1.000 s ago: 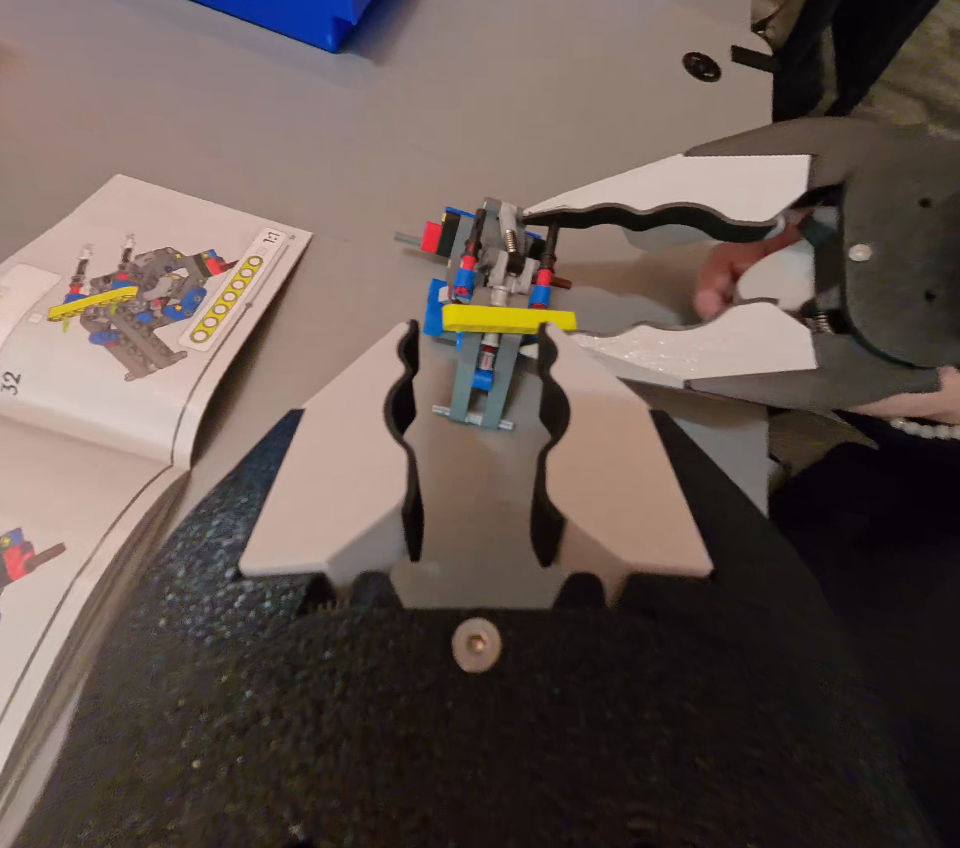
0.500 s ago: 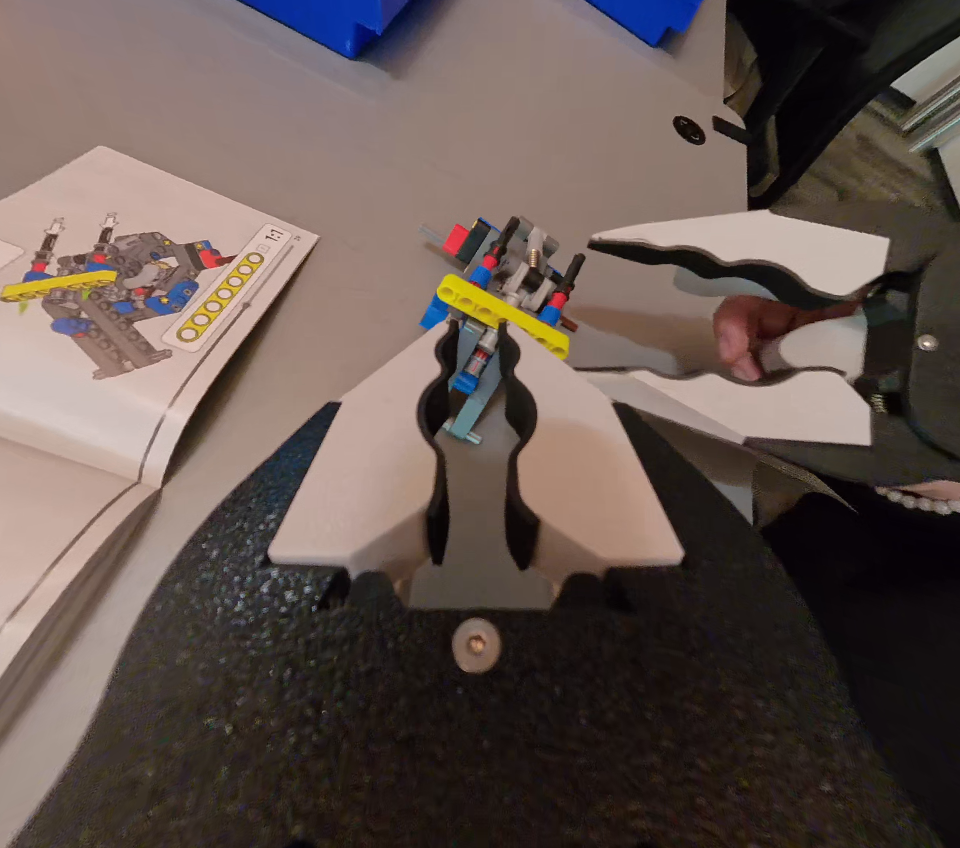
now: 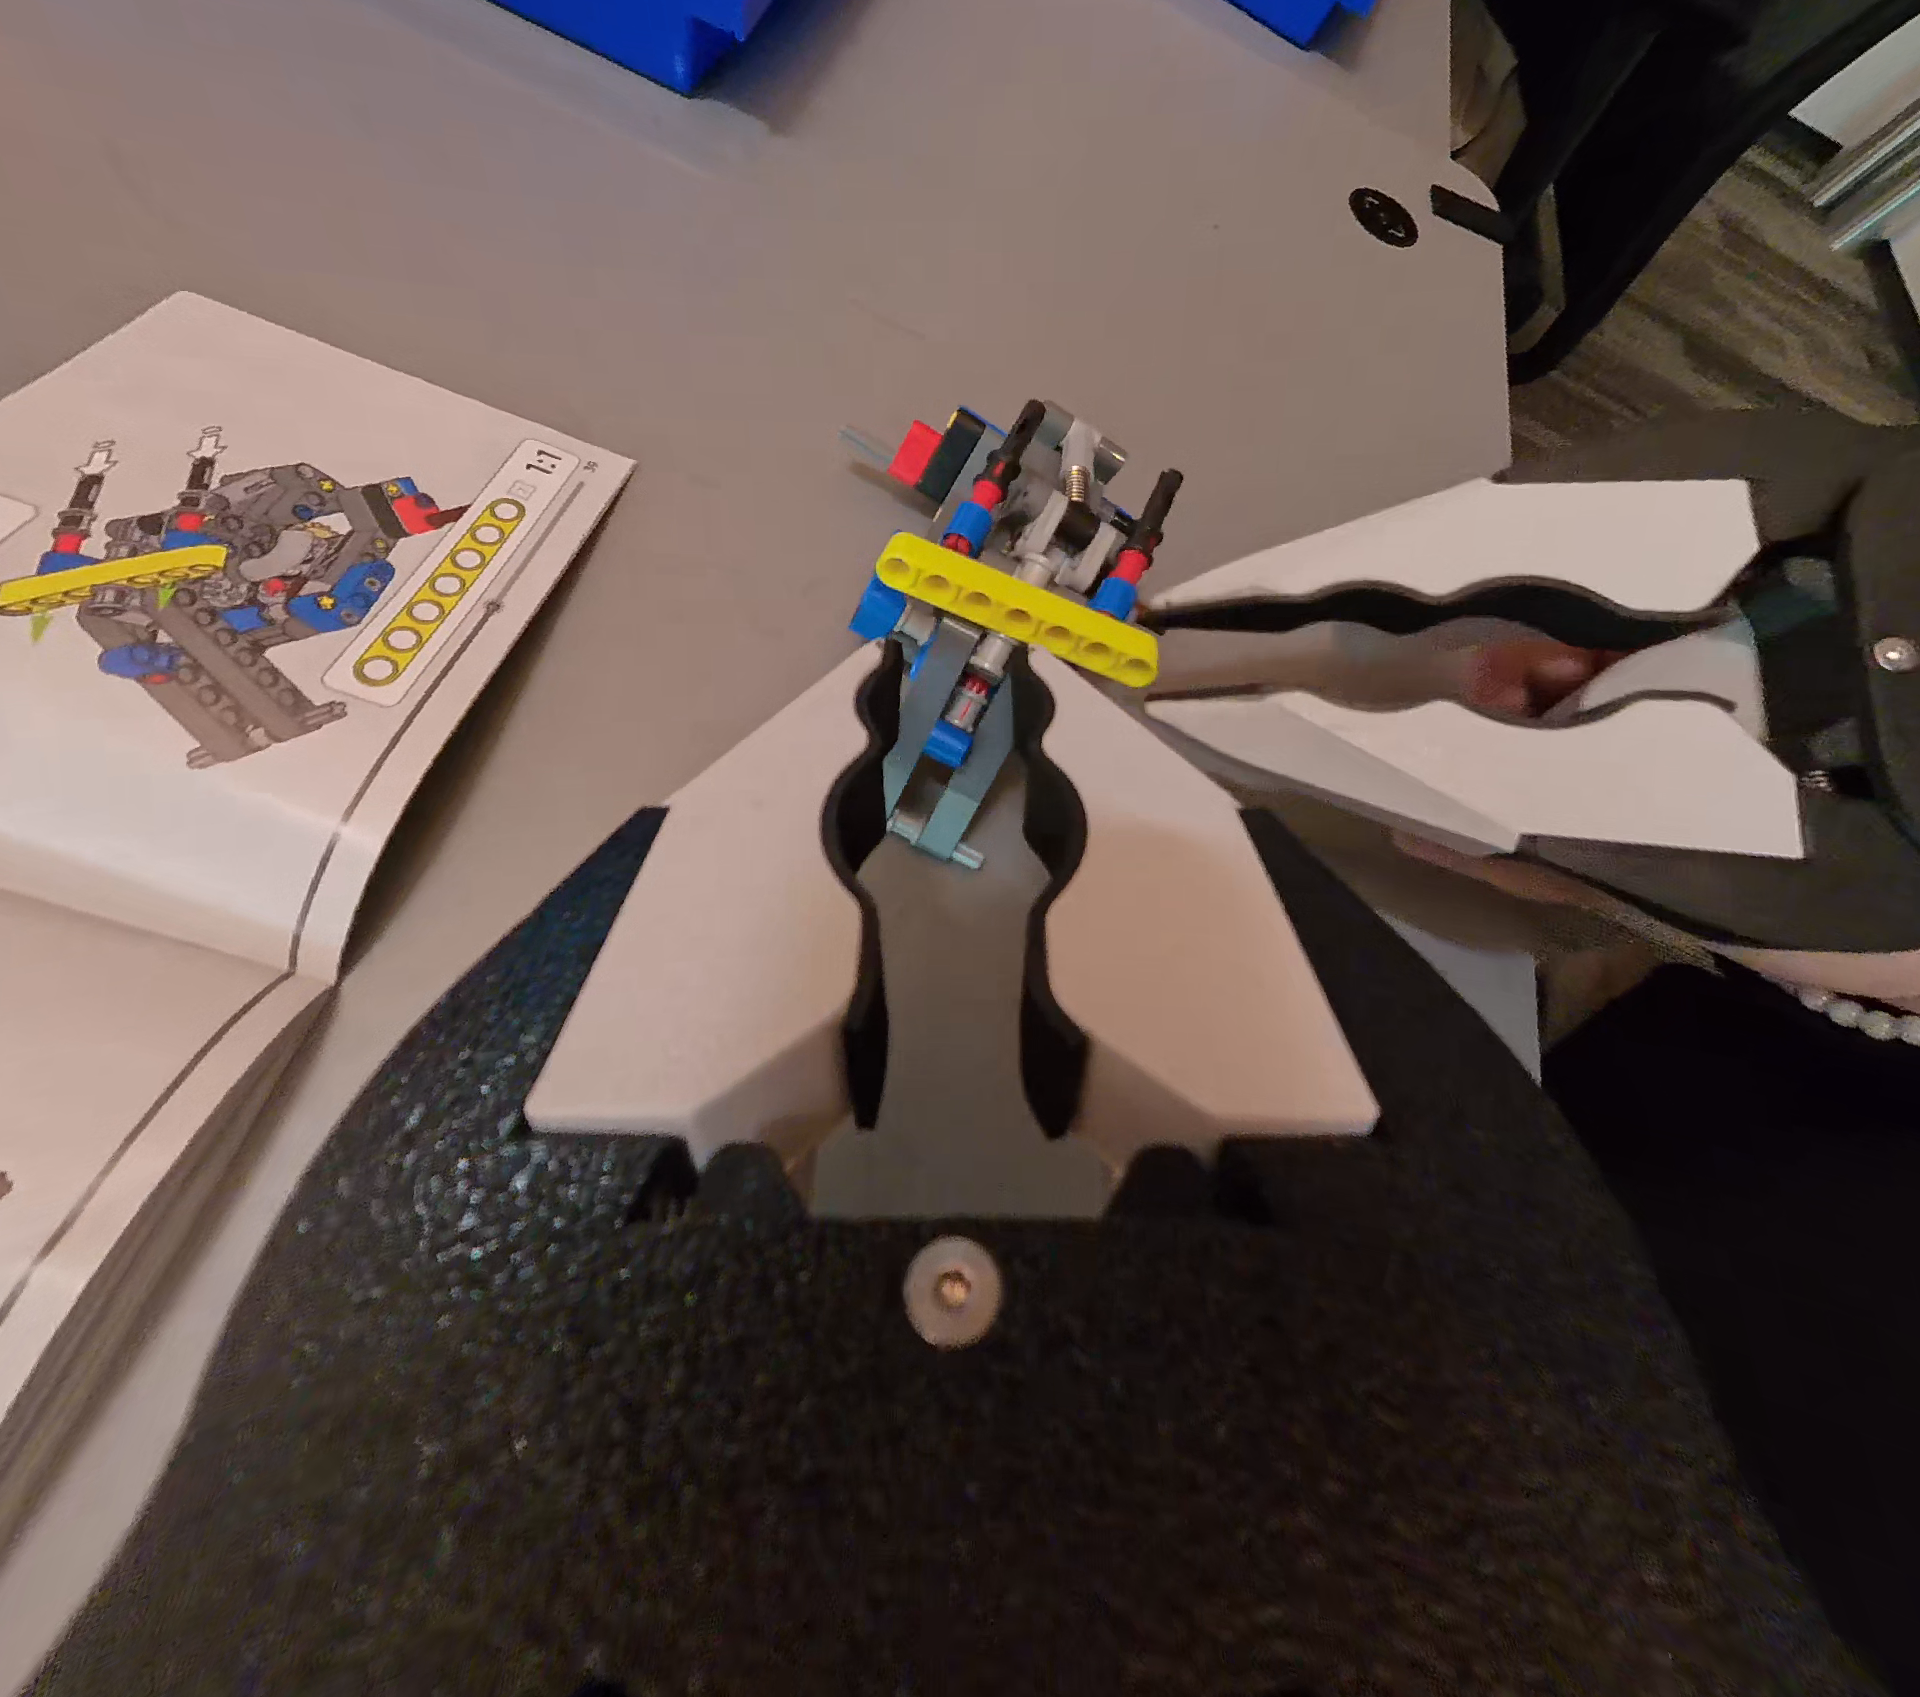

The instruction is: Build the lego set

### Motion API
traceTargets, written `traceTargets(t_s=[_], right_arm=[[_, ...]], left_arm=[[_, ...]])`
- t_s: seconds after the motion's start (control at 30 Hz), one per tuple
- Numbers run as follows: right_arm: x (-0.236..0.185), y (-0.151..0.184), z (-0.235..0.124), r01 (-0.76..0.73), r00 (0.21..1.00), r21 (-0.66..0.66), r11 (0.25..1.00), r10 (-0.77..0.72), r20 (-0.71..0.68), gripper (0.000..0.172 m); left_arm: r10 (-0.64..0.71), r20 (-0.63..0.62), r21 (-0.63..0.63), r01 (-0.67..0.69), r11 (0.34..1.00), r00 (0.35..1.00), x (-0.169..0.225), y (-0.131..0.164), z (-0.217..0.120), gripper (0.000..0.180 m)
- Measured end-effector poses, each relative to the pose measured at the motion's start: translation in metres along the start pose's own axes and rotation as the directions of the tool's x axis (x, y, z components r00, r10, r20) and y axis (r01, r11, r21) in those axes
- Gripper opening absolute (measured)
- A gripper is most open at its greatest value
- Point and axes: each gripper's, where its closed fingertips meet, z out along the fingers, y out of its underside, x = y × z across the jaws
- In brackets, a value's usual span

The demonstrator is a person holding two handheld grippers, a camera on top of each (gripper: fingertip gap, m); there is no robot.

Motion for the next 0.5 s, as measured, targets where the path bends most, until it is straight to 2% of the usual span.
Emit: traceTargets(t_s=[0.13, 0.3, 0.5], right_arm=[[-0.0046, -0.0003, 0.0012, 0.015, 1.000, -0.006, 1.000, -0.015, 0.015, 0.001], [-0.0048, -0.0033, 0.0047, -0.010, 1.000, 0.001, 1.000, 0.010, -0.007, 0.016], [-0.0009, -0.0027, 0.0069, -0.029, 0.999, -0.007, 1.000, 0.029, -0.024, 0.008]], left_arm=[[0.018, -0.002, 0.021, -0.018, 1.000, 1.000, -0.0001, -0.0030, -0.0006, 0.018], [0.059, -0.028, 0.032, -0.058, 0.998, 0.998, 0.0032, -0.0048, -0.0006, 0.018], [0.109, -0.055, 0.043, -0.107, 0.993, 0.993, 0.0035, -0.0049, 0.0010, 0.018]])
